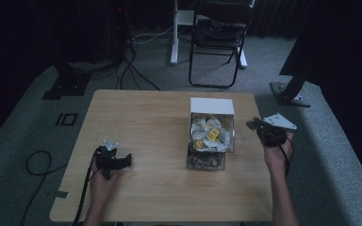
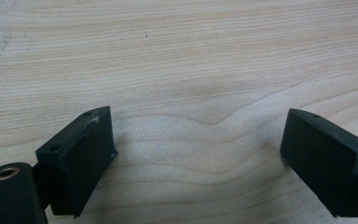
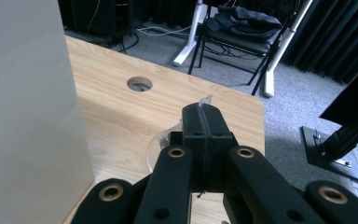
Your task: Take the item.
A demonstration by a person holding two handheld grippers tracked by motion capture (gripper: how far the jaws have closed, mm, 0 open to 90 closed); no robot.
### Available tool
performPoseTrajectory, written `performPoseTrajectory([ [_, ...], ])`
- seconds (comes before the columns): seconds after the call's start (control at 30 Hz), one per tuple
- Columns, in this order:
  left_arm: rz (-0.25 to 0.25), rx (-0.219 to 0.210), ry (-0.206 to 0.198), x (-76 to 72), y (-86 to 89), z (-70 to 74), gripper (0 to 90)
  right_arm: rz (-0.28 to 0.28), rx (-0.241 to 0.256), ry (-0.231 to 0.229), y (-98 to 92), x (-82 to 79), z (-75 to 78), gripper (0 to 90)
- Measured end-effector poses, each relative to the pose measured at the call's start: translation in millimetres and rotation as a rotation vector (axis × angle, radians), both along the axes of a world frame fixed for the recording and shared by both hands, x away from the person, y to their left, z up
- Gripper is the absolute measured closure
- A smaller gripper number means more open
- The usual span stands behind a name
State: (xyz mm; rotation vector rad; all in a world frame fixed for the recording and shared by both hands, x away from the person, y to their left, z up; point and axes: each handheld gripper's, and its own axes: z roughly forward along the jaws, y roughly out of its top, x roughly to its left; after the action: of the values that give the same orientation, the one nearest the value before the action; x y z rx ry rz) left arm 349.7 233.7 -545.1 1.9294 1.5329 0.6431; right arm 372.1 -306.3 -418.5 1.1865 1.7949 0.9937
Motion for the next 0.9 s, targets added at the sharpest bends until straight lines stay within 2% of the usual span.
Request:
performPoseTrajectory([
  [0.3,0.0,0.0,0.001,0.0,0.0,0.1,10.7,-0.006,-0.014,0.017,1.2,10.8,0.2,90.0],
  [0.9,0.0,0.0,0.002,0.0,0.0,0.1,10.7,-0.028,-0.004,0.059,-1.2,28.8,-7.3,89.6],
])
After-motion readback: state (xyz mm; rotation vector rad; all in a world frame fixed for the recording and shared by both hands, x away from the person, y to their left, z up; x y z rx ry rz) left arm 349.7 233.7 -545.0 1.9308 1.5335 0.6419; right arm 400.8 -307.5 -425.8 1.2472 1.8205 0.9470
